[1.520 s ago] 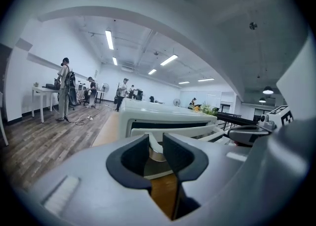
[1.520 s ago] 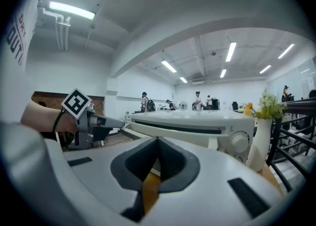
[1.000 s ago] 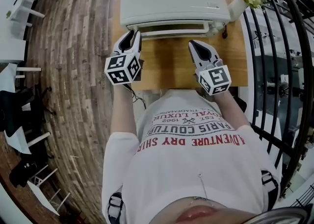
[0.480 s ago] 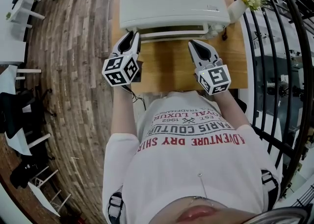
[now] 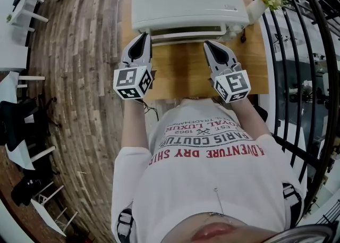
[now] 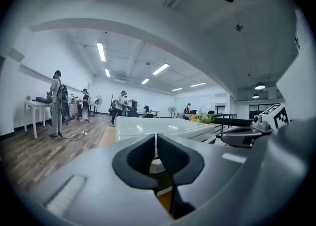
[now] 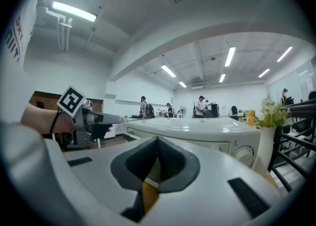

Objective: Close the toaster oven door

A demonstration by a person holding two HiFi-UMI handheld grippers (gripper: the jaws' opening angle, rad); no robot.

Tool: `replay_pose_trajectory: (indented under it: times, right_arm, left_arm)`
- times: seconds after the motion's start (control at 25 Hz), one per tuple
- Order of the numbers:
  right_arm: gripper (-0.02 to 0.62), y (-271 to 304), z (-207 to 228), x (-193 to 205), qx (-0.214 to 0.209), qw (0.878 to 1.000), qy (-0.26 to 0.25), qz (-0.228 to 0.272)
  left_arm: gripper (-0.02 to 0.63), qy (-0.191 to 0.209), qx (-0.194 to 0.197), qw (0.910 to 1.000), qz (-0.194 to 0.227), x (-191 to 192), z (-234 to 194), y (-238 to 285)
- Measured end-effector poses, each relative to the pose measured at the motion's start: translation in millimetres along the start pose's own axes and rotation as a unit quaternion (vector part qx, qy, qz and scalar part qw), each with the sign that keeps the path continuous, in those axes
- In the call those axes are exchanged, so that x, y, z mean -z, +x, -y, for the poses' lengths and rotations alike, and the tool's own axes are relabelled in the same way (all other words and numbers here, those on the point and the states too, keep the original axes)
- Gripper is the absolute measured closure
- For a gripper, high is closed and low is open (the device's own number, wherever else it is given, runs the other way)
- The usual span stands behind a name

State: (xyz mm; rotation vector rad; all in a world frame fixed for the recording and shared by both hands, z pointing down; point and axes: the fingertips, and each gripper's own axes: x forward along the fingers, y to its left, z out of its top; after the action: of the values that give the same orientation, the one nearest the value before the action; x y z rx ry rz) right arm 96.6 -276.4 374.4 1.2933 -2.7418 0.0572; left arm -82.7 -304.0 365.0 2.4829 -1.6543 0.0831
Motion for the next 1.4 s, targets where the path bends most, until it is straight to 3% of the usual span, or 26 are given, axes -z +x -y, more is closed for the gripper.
replay_pose_trajectory:
  times: [0.24, 0.44, 0.8, 1.4]
  right_arm:
    - [0.607, -7.8, -13.2, -0.3, -0.004, 1.000, -0.009, -0.002]
    - [0.607, -13.4, -24.0, 4.1, -0.003, 1.000, -0.010, -0.004]
    - [0.607, -28.1, -35.2, 3.7, 0.011, 1.000, -0.016, 0.015]
    - [0.607, -38.9, -34.3, -6.3, 0.034, 0.999, -0.029, 0.020]
  left_arm:
    - [0.594, 0.028, 0.005, 0.9996, -0.004, 3.1, 13.8, -27.0]
    - [0.595, 0.026, 0.023, 0.9991, -0.022, 23.1, 24.1, -44.9]
    - [0.595, 0.023, 0.057, 0.9980, -0.009, 20.3, 46.2, -66.5]
    - [0.595, 0.048, 0.048, 0.9977, -0.003, 9.5, 44.2, -75.7]
